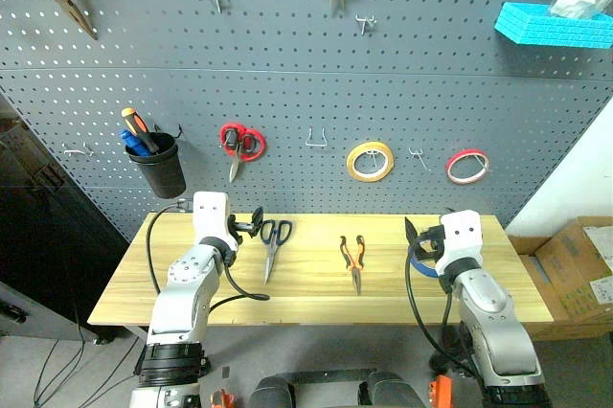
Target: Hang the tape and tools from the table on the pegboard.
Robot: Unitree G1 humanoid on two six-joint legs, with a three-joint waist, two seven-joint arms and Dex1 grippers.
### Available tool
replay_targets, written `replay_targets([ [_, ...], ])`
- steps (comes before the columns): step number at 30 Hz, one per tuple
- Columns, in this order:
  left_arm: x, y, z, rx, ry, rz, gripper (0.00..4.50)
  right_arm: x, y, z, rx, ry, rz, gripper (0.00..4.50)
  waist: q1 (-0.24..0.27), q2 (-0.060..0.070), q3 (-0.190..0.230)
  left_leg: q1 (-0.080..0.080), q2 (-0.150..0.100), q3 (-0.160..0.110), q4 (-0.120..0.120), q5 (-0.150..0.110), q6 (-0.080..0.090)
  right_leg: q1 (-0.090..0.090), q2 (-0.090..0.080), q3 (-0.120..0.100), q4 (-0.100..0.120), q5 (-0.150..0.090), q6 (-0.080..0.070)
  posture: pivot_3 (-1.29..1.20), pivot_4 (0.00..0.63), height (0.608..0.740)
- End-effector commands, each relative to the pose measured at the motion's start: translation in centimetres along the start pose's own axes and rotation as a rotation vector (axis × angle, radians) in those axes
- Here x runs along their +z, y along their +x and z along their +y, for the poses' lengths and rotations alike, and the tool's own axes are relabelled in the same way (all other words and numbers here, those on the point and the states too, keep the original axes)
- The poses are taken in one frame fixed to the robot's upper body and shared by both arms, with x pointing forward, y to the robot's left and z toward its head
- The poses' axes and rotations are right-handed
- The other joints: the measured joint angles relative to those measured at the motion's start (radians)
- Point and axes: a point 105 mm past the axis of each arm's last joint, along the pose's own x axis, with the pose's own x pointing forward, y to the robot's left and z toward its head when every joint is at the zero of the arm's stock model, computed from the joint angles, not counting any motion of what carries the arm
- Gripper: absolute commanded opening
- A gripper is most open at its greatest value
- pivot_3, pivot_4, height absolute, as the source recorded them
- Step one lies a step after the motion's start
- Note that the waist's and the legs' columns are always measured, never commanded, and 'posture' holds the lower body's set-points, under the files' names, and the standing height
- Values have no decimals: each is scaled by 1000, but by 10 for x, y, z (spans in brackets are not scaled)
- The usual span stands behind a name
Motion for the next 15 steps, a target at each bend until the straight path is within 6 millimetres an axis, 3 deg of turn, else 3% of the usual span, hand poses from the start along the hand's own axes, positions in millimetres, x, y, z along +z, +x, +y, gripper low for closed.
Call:
replay_targets([
  [1,20,-1,3,1,12,-66,4465,15,0,-3,-7,-13,-54,4500,0,0,0,0,0,0,0,0,0,0,0,0,0,0,0,53,0,740],
  [15,22,-1,4,11,-22,-85,4465,14,0,-2,1,-7,-52,4500,0,0,0,0,0,0,0,0,0,0,0,0,0,0,0,55,0,740],
])
